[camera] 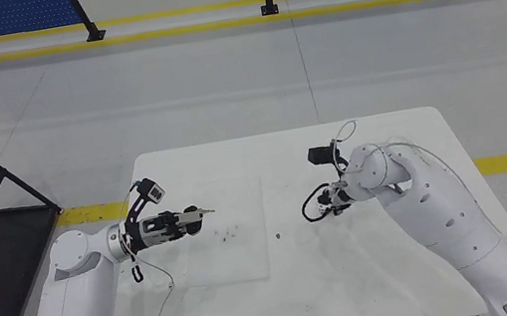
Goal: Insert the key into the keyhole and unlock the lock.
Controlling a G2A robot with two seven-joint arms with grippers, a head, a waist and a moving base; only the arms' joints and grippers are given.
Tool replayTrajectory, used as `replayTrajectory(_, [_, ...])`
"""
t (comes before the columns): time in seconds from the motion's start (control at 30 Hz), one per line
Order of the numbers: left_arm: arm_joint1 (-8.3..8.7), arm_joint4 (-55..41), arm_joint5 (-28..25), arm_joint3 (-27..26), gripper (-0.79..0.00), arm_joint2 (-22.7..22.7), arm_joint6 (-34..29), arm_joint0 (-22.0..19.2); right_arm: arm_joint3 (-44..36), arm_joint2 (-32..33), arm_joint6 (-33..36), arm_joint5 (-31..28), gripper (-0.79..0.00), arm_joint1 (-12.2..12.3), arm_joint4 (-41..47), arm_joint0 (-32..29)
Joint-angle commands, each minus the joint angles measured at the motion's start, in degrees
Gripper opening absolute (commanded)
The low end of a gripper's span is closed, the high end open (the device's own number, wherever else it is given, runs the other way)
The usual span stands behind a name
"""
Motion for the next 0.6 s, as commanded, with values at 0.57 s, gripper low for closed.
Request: replayTrajectory(0.57, [0.00, 0.00, 0.00, 0.00, -0.785, 0.00, 0.00, 0.00, -2.33, 19.86, -9.08, -25.54, -0.785, 1.90, 47.27, -17.53])
